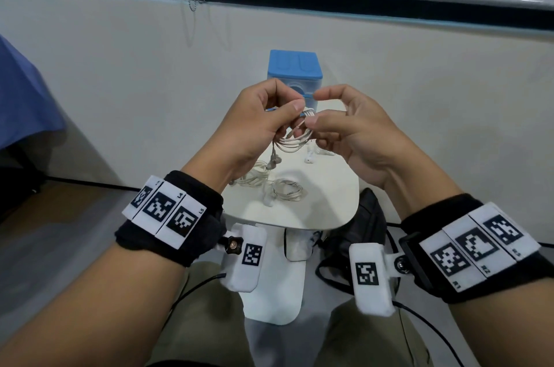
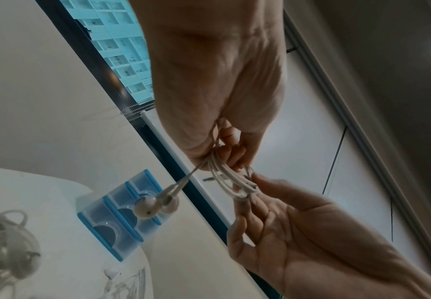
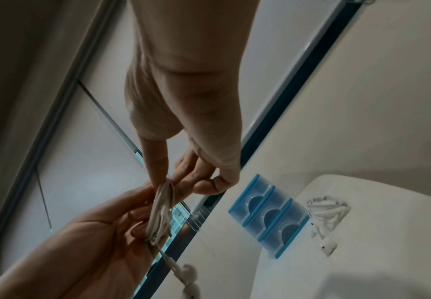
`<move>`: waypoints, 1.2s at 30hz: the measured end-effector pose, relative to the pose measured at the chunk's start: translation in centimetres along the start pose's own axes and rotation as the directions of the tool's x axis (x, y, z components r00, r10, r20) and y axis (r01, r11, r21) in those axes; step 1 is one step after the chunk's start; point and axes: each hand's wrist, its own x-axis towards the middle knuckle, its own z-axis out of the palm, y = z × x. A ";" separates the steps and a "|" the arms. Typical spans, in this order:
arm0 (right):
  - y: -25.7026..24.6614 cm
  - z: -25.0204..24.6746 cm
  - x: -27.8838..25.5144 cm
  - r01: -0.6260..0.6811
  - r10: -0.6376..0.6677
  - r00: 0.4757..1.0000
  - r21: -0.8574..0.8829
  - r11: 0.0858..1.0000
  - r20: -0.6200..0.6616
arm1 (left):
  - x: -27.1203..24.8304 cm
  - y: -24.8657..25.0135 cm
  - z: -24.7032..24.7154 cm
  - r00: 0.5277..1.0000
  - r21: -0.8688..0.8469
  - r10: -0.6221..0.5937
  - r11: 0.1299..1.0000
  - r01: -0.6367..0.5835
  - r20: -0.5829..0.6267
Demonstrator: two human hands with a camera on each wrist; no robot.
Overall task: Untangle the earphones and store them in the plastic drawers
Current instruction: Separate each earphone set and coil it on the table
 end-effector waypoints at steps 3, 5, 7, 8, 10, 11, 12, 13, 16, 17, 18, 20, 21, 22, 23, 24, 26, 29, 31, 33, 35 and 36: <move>0.2 -0.2 0.1 -0.066 0.067 0.998 0.062 0.996 -0.013 | 0.0 -0.2 0.0 1.000 0.060 0.020 0.998 -0.020 0.013; 0.3 -0.3 0.1 -0.119 0.120 0.993 0.115 0.986 0.003 | -0.1 -0.4 -0.1 0.999 0.071 0.023 0.997 -0.026 0.042; 0.2 -0.6 0.1 -0.173 0.164 0.985 0.181 0.968 0.060 | -0.2 -0.3 -0.1 0.996 0.057 0.021 0.998 -0.026 0.089; 0.2 -0.7 0.1 -0.196 0.179 0.979 0.211 0.958 0.098 | -0.2 -0.3 -0.1 0.993 0.050 0.019 0.998 -0.025 0.114; 0.2 -1.0 0.0 -0.231 0.191 0.967 0.259 0.938 0.170 | -0.2 0.0 -0.3 0.986 0.032 0.015 0.999 -0.021 0.168; 0.3 -1.1 0.0 -0.243 0.192 0.961 0.279 0.929 0.197 | -0.1 0.2 -0.4 0.982 0.026 0.017 0.999 -0.022 0.189; 0.3 -1.2 0.0 -0.249 0.190 0.958 0.296 0.922 0.214 | -0.1 0.4 -0.5 0.979 0.031 0.021 0.999 -0.028 0.205; 0.3 -1.2 -0.1 -0.248 0.185 0.958 0.307 0.919 0.221 | 0.0 0.5 -0.6 0.976 0.045 0.025 0.998 -0.036 0.217; 0.1 -1.2 -0.3 -0.199 0.156 0.969 0.233 0.952 0.193 | -0.1 0.9 -0.8 0.970 0.103 0.031 0.993 -0.057 0.240; 0.0 -1.0 -0.4 -0.146 0.119 0.977 0.152 0.977 0.177 | -0.1 0.9 -0.8 0.971 0.124 0.026 0.991 -0.057 0.236; -0.1 -0.8 -0.4 -0.074 0.064 0.984 0.052 0.996 0.164 | 0.0 0.9 -0.8 0.974 0.144 0.022 0.988 -0.055 0.224; -0.3 -0.2 -0.5 0.099 -0.072 0.985 -0.170 0.981 0.154 | 0.1 0.9 -0.7 0.982 0.174 0.023 0.983 -0.057 0.190; -0.3 0.0 -0.6 0.178 -0.139 0.978 -0.275 0.945 0.155 | 0.2 1.0 -0.7 0.984 0.186 0.029 0.981 -0.062 0.173; -0.3 0.0 -0.6 0.237 -0.192 0.969 -0.372 0.897 0.155 | 0.2 1.0 -0.6 0.987 0.197 0.037 0.978 -0.067 0.157; -0.4 -0.1 -0.7 0.271 -0.225 0.962 -0.456 0.848 0.153 | 0.2 1.1 -0.5 0.989 0.207 0.044 0.976 -0.073 0.138; -0.5 -0.1 -0.7 0.283 -0.239 0.959 -0.522 0.804 0.152 | 0.2 1.2 -0.5 0.992 0.215 0.052 0.974 -0.076 0.117; -0.7 -0.3 -0.8 0.277 -0.236 0.960 -0.611 0.741 0.148 | 0.2 1.3 -0.7 0.996 0.210 0.063 0.975 -0.076 0.070; -0.7 -0.3 -1.3 0.275 -0.242 0.960 -0.657 0.702 0.144 | 0.4 1.6 -1.2 0.996 0.168 0.088 0.982 -0.091 0.024; -0.5 -0.5 -1.5 0.270 -0.243 0.961 -0.648 0.713 0.133 | 0.4 1.6 -1.3 0.995 0.156 0.103 0.982 -0.104 0.015; -0.3 -0.6 -1.6 0.251 -0.211 0.967 -0.654 0.713 0.140 | 0.3 1.5 -1.2 0.996 0.171 0.083 0.982 -0.085 0.023; -0.1 -0.6 -1.4 0.231 -0.167 0.973 -0.631 0.741 0.161 | 0.3 1.3 -0.7 0.998 0.217 0.041 0.975 -0.050 0.048; 0.0 -0.5 -1.3 0.225 -0.152 0.974 -0.604 0.765 0.170 | 0.3 1.2 -0.6 0.998 0.241 0.024 0.970 -0.038 0.061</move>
